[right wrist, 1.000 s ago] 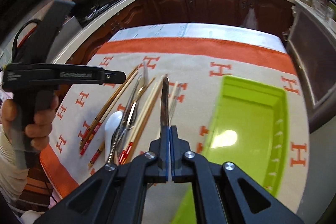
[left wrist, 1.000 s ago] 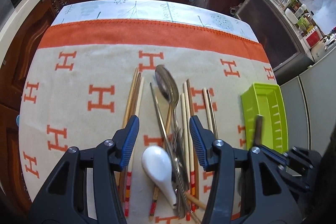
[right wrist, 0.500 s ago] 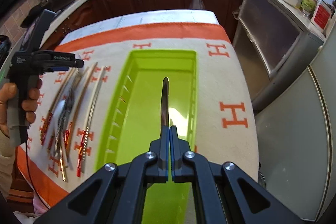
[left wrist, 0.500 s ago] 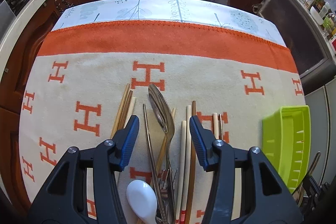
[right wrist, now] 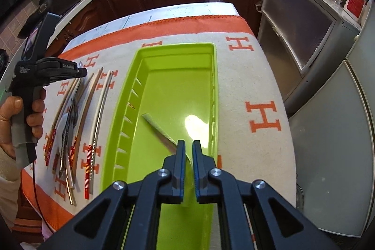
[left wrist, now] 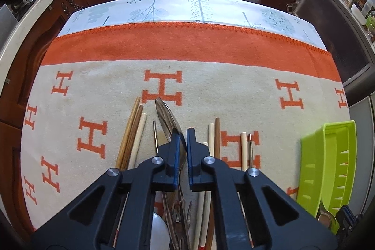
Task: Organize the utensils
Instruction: 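Drop the spoon in the green tray with right gripper while left grasps another spoon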
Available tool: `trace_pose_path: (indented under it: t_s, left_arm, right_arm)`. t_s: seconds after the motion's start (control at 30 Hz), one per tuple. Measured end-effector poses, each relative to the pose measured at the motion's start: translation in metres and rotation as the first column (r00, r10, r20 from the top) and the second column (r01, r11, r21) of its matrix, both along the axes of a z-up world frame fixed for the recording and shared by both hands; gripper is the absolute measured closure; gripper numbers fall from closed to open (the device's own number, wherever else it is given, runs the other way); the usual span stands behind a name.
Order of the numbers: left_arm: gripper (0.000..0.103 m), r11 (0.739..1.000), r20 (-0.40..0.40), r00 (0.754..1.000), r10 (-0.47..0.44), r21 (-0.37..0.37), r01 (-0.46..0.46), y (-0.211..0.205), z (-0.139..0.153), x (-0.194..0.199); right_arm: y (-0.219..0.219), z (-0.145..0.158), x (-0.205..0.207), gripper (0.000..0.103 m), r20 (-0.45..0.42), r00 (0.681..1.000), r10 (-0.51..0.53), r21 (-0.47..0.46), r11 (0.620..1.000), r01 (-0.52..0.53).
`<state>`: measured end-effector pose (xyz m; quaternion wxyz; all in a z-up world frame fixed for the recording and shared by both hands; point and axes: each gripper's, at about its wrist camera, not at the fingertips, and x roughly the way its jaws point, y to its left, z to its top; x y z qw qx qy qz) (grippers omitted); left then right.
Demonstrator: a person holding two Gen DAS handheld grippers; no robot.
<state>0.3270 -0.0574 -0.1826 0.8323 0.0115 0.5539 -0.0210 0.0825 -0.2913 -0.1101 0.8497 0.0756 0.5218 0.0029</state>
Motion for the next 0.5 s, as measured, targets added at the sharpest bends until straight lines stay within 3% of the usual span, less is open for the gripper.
trace_pose_path:
  t_s: [0.5]
  left_arm:
    - [0.102, 0.979, -0.010, 1.000, -0.028, -0.202, 0.025, 0.019, 0.035, -0.024]
  right_arm:
    - [0.013, 0.000, -0.002, 0.097, 0.003, 0.999, 0.032, 0.039, 0.999, -0.032]
